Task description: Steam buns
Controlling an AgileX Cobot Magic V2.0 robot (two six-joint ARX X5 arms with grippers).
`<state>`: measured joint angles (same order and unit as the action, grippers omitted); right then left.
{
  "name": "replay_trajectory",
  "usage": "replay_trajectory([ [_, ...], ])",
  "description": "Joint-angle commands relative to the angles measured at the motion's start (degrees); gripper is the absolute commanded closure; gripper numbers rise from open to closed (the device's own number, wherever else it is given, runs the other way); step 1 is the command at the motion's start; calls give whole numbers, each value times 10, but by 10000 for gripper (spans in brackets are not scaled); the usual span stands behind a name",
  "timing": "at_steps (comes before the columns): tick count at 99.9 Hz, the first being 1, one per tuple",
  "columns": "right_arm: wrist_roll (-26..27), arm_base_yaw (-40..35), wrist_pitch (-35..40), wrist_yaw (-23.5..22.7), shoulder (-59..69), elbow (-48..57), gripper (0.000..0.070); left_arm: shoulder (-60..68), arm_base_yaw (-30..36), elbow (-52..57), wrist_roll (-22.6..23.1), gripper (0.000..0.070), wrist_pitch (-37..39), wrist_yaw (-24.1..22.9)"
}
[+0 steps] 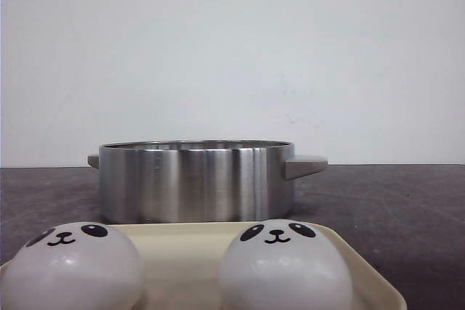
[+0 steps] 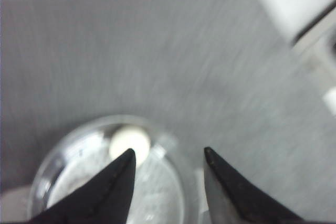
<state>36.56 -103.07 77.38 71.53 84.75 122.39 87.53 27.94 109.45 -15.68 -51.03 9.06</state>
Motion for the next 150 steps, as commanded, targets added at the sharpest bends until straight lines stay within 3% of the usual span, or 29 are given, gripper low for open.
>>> replay_trajectory([
  [1,25,59,43,-69,0,10,688,-24,2,7,8,486,-9,-3],
  [12,16,158,43,-194,0,9,688,-95,2,7,31,486,-31,-3],
  [21,-28,254,43,-349,0,-3,688,-143,2,7,52,485,-62,-8],
  [26,-51,303,43,-449,0,-19,688,-168,2,7,60,485,-81,-11],
  [27,-57,322,43,-486,1,-27,688,-172,2,7,60,485,-84,-13],
  [35,-72,380,43,-570,1,-79,688,-207,2,7,62,482,-109,-31],
  [53,-72,387,21,-589,1,-255,688,-273,2,7,82,472,-147,-58],
  [68,-43,346,-118,-640,1,-405,688,-304,2,7,97,472,-183,-102],
  [81,13,311,-205,-630,1,-472,688,-327,2,7,106,472,-216,-121],
  [95,56,293,-212,-594,1,-490,682,-347,2,7,105,472,-230,-122],
  [101,79,293,-192,-571,1,-490,633,-355,2,7,103,472,-233,-122],
  [112,101,296,-150,-565,1,-490,400,-364,3,7,103,472,-233,-120],
  [137,100,297,-146,-586,1,-518,373,-366,22,3,104,472,-235,-121],
  [150,109,298,-203,-617,1,-571,214,-366,28,-3,105,472,-237,-121],
])
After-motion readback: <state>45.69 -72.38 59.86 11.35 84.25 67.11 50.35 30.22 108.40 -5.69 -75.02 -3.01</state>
